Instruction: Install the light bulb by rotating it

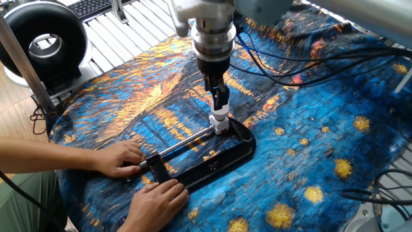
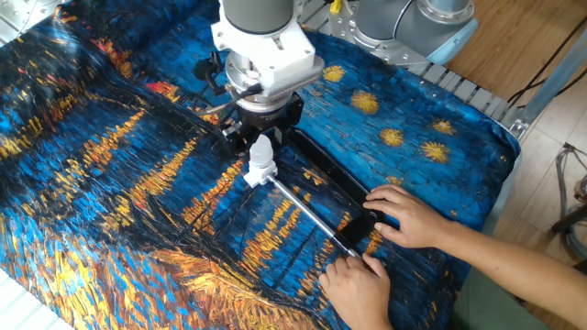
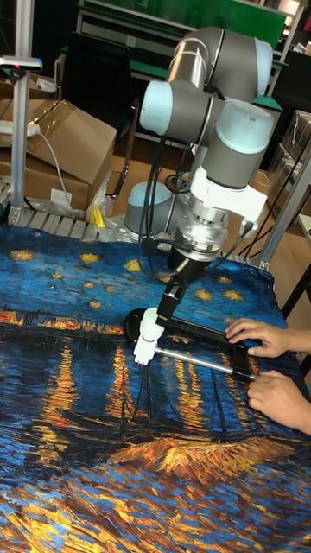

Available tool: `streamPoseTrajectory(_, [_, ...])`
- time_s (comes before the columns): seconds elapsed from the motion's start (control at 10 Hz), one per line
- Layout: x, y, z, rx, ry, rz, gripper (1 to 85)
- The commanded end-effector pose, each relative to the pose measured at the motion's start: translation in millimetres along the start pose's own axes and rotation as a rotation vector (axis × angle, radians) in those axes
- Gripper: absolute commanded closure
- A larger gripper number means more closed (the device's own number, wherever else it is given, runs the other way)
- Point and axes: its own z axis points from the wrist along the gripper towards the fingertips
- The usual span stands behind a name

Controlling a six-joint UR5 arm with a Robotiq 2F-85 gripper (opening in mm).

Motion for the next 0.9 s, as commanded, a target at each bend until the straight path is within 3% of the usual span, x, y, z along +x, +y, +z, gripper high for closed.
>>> streamPoseTrajectory(0.0, [4.2,1.8,5.4,0.02,-0.006,-0.131,22.3])
streamPoseTrajectory(0.4, [4.7,0.3,11.7,0.042,-0.038,-0.178,22.3])
streamPoseTrajectory(0.8, [1.2,3.1,15.3,0.037,-0.074,-0.2,24.0])
